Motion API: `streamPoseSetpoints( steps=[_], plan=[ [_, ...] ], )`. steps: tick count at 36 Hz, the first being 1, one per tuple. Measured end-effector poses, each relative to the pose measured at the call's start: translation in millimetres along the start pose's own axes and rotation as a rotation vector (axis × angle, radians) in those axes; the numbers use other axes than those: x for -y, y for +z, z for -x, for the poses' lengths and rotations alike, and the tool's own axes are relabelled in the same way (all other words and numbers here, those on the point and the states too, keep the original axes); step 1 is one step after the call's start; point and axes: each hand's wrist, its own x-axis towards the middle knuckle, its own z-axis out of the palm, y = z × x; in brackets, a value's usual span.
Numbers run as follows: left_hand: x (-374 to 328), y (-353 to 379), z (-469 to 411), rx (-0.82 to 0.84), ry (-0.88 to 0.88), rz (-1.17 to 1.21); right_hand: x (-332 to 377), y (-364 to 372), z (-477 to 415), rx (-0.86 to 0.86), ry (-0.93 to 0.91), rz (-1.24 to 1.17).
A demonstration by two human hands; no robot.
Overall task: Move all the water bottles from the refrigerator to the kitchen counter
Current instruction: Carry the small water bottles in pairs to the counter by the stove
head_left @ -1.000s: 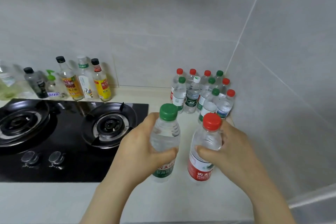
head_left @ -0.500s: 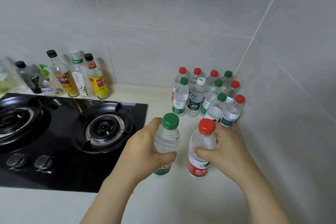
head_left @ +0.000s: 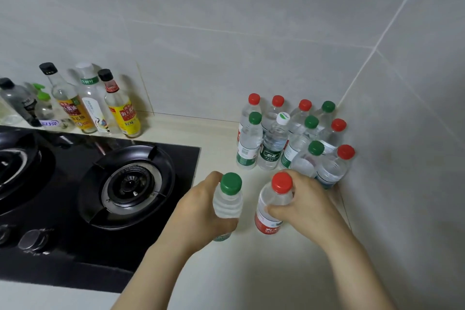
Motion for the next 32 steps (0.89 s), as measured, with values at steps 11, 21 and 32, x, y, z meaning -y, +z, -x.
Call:
streamPoseSetpoints(
  steps=[11,21,32],
  plan=[
    [9.6,6.0,-30.9,0.038,-0.056,-0.01,-10.4,-4.0,-57.8,0.101,0.008,0.162],
    [19.8,12.5,-54.4,0.041,-0.086,0.021,-11.6,-13.3,-92.6,0.151,-0.015,0.317],
    [24.2,16.6,-75.1,0.018,-0.094,0.031,-11.0,-19.6,-118.4,0.192,-0.068,0.407]
  ],
)
